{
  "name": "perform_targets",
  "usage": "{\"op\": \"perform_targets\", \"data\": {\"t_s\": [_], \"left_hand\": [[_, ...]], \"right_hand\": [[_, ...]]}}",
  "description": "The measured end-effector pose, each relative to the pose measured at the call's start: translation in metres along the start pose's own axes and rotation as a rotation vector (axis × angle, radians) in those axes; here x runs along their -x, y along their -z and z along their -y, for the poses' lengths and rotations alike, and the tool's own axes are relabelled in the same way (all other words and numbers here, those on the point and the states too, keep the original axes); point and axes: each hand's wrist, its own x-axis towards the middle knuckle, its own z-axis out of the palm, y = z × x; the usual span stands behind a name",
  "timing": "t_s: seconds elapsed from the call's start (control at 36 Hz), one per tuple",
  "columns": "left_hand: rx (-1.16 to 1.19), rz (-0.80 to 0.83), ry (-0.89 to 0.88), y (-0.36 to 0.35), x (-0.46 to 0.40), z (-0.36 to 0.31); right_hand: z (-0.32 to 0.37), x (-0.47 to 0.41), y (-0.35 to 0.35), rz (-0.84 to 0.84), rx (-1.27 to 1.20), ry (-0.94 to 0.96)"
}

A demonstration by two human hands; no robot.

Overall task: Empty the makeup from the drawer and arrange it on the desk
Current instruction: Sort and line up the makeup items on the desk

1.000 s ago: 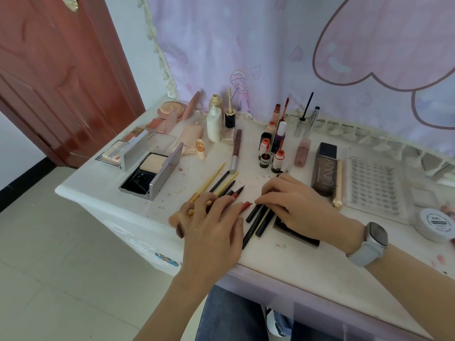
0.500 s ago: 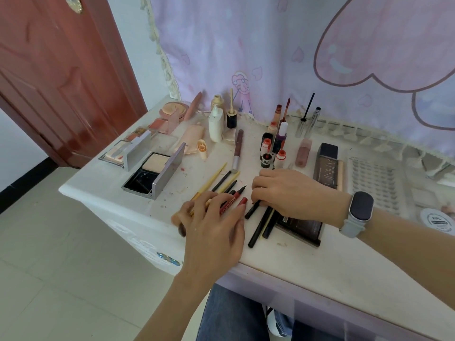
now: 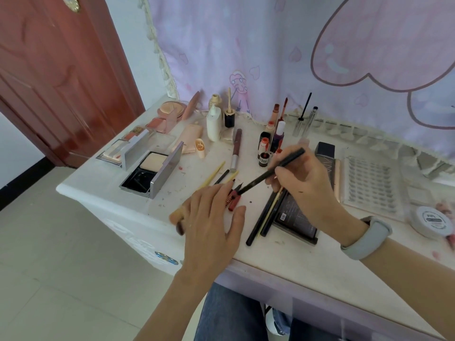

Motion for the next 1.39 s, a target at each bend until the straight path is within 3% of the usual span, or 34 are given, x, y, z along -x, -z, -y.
{"op": "perform_targets", "data": {"t_s": [0.14,0.36,0.56,0.86,1.03,1.39], "left_hand": [[0.139,0.142,0.038,0.004,-0.005,-0.013],[0.052,0.116,-0.038,0.005,-0.004,-0.019],[-0.010,0.150,-0.039,0.008,-0.007,-0.026],[0.147,0.177,-0.014,0.006,-0.006,-0.029],[0.197,0.173,0.074,0.005,-0.011,-0.037],[0.150,0.175,0.065,0.006,-0.005,-0.022]], "right_hand": [[-0.007,0.012,-0.004,0.029,-0.061,-0.145],[-0.001,0.017,0.002,-0.105,-0.103,-0.168],[0.003,0.021,-0.001,-0.012,0.092,-0.114],[0.001,0.033,-0.006,0.126,0.277,-0.024],[0.004,0.032,-0.009,0.050,0.275,0.003],[0.000,0.026,-0.001,-0.014,0.204,-0.029]]}}
